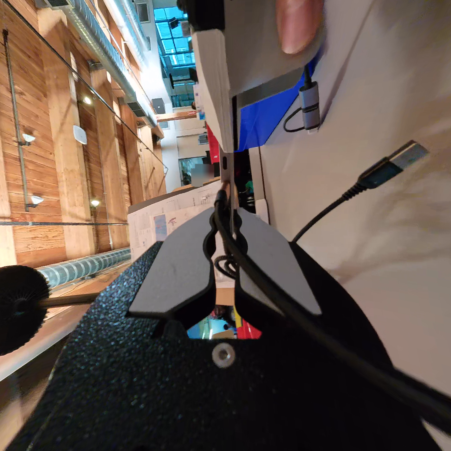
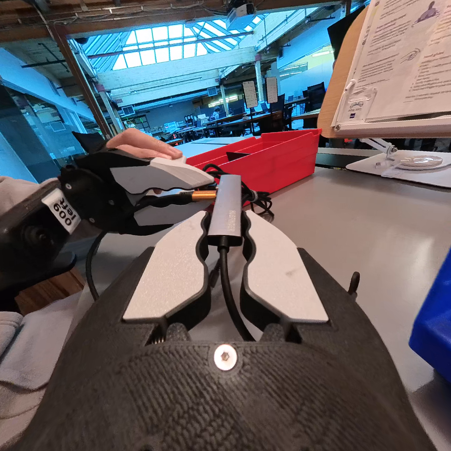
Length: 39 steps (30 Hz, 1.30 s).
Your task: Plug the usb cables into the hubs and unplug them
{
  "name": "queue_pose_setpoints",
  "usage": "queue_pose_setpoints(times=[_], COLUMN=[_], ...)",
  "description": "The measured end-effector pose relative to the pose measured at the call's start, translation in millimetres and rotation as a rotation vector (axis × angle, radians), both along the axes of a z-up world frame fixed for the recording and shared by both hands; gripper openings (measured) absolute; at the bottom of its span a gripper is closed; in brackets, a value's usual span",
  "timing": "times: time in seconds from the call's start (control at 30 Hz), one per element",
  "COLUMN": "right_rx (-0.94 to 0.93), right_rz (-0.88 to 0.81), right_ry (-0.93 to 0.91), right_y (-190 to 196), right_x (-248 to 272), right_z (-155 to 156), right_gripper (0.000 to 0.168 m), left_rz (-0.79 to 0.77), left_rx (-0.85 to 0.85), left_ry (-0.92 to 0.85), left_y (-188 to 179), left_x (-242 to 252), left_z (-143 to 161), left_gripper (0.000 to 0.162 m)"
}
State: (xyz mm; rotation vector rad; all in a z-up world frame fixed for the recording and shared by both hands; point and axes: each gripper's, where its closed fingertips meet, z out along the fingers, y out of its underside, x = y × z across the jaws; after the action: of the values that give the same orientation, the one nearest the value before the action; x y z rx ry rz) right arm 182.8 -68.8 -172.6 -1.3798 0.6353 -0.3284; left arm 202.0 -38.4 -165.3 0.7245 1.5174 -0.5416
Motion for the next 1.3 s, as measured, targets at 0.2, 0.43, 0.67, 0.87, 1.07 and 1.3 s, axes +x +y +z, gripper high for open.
queue_pose_setpoints(times=[0.2, 0.43, 0.67, 0.87, 1.07, 1.3], right_rx=[0.022, -0.006, -0.037, -0.081, -0.044, -0.007], right_rz=[-0.006, -0.005, 0.006, 0.021, 0.03, 0.03], right_ry=[0.002, -0.014, -0.04, -0.044, -0.03, -0.022], right_y=[-3.0, 0.4, 4.9, 10.5, 7.1, 3.4], right_x=[0.6, -1.3, -5.0, -6.9, -5.7, -4.8], right_z=[1.5, 0.7, 0.3, -3.2, -1.1, 1.4], right_gripper=[0.025, 0.025, 0.027, 0.028, 0.026, 0.027], left_rz=[-0.039, -0.032, -0.026, -0.019, -0.046, -0.038], left_rx=[-0.003, 0.002, 0.006, 0.018, 0.04, 0.057], left_ry=[0.083, 0.141, 0.085, 0.098, 0.243, 0.131], left_y=[2.9, 5.4, 7.4, 10.0, 9.2, 6.1], left_x=[-4.1, -4.1, -5.2, -2.7, -4.5, -3.0], left_z=[0.8, -0.3, 2.2, 6.1, -1.9, -0.7], left_gripper=[0.012, 0.007, 0.006, 0.007, 0.007, 0.006])
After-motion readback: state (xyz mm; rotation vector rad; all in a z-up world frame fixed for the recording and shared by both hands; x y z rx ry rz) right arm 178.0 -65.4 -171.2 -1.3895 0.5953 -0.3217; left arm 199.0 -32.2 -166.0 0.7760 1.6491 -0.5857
